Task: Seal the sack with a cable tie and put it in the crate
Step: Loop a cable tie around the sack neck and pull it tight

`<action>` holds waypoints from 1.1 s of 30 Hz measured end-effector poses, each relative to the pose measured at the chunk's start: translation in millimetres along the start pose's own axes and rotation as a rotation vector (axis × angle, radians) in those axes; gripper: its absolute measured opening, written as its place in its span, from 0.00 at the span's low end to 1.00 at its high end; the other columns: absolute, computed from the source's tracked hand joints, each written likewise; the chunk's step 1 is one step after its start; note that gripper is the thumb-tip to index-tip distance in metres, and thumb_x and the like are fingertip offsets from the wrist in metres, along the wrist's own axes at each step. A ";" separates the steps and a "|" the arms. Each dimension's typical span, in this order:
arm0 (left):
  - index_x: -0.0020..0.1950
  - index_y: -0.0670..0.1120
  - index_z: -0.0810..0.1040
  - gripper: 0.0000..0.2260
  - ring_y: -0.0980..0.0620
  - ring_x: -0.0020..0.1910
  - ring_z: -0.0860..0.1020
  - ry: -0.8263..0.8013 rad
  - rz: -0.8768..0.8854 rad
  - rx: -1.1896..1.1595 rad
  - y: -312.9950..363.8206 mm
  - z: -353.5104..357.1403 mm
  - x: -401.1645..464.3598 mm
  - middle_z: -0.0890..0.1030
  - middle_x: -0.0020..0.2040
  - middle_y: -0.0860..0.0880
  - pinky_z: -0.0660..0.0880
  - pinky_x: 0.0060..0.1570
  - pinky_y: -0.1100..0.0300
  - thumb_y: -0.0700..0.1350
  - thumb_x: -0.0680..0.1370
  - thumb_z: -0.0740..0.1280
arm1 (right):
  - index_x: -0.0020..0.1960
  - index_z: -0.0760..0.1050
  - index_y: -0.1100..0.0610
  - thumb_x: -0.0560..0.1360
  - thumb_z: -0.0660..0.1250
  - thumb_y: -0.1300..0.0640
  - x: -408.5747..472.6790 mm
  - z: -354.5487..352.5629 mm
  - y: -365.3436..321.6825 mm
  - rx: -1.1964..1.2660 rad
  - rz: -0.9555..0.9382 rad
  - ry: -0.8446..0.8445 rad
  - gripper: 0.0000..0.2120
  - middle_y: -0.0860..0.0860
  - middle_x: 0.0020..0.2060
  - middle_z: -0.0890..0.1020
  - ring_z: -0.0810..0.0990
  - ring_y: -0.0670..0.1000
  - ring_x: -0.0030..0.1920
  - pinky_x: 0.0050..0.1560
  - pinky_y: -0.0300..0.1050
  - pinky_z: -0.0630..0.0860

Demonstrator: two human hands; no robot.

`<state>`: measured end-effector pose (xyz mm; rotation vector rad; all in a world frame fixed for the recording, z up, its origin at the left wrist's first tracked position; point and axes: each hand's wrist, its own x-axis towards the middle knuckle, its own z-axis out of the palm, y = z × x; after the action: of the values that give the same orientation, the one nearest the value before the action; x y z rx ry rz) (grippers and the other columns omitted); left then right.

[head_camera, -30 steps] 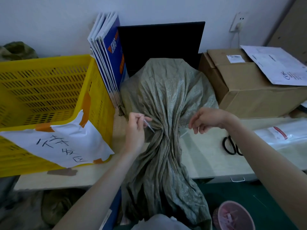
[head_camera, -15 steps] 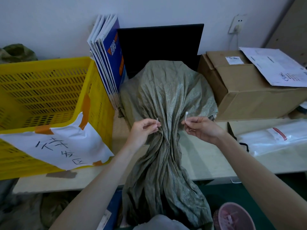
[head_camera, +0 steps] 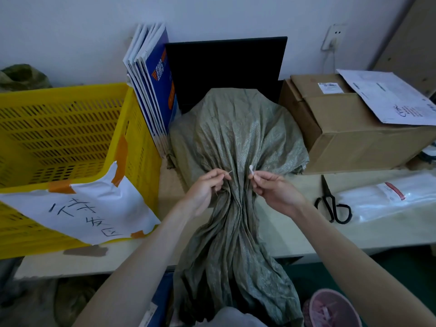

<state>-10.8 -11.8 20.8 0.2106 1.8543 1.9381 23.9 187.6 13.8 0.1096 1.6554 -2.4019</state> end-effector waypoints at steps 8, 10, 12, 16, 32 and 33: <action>0.53 0.44 0.80 0.11 0.59 0.38 0.75 -0.048 -0.009 -0.119 -9.0 -1.3 -3.7 0.78 0.35 0.53 0.71 0.46 0.69 0.33 0.79 0.60 | 0.36 0.83 0.57 0.70 0.64 0.66 2.6 11.0 9.5 0.136 -0.048 0.088 0.11 0.50 0.26 0.77 0.72 0.44 0.28 0.30 0.33 0.65; 0.50 0.43 0.78 0.08 0.55 0.40 0.76 -0.042 -0.027 -0.137 -11.0 -3.0 -3.8 0.80 0.35 0.52 0.71 0.48 0.64 0.33 0.78 0.62 | 0.33 0.82 0.57 0.70 0.65 0.67 2.2 10.8 10.2 0.132 -0.035 0.111 0.11 0.50 0.25 0.77 0.71 0.44 0.27 0.30 0.33 0.65; 0.47 0.43 0.74 0.06 0.52 0.40 0.75 -0.017 -0.053 -0.196 -10.8 -3.3 -3.0 0.81 0.33 0.51 0.70 0.48 0.61 0.32 0.77 0.63 | 0.32 0.81 0.56 0.72 0.64 0.67 2.0 9.4 10.9 0.115 -0.021 0.129 0.14 0.49 0.25 0.76 0.69 0.44 0.27 0.31 0.34 0.64; 0.46 0.43 0.71 0.06 0.51 0.40 0.74 -0.020 -0.071 -0.284 -8.8 -4.3 -1.5 0.81 0.33 0.50 0.70 0.47 0.60 0.32 0.76 0.63 | 0.32 0.80 0.57 0.71 0.65 0.67 0.2 10.6 8.9 0.108 -0.010 0.146 0.12 0.47 0.25 0.76 0.68 0.44 0.27 0.32 0.36 0.63; 0.45 0.45 0.71 0.07 0.52 0.39 0.73 -0.042 -0.026 -0.252 -7.4 -3.4 -3.5 0.81 0.35 0.48 0.70 0.44 0.61 0.34 0.76 0.65 | 0.33 0.81 0.56 0.68 0.68 0.62 -1.5 16.9 9.9 0.135 -0.019 0.160 0.07 0.47 0.27 0.77 0.67 0.43 0.27 0.32 0.35 0.63; 0.45 0.45 0.71 0.07 0.52 0.39 0.73 -0.044 -0.027 -0.254 -7.4 -3.5 -3.6 0.81 0.36 0.48 0.70 0.45 0.60 0.34 0.75 0.65 | 0.33 0.81 0.56 0.67 0.68 0.62 -1.9 17.2 9.9 0.125 -0.019 0.166 0.07 0.48 0.27 0.77 0.67 0.44 0.26 0.32 0.36 0.63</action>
<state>-7.5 -16.5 14.0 0.1455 1.5563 2.1083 29.1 168.5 11.4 0.3236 1.5771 -2.5720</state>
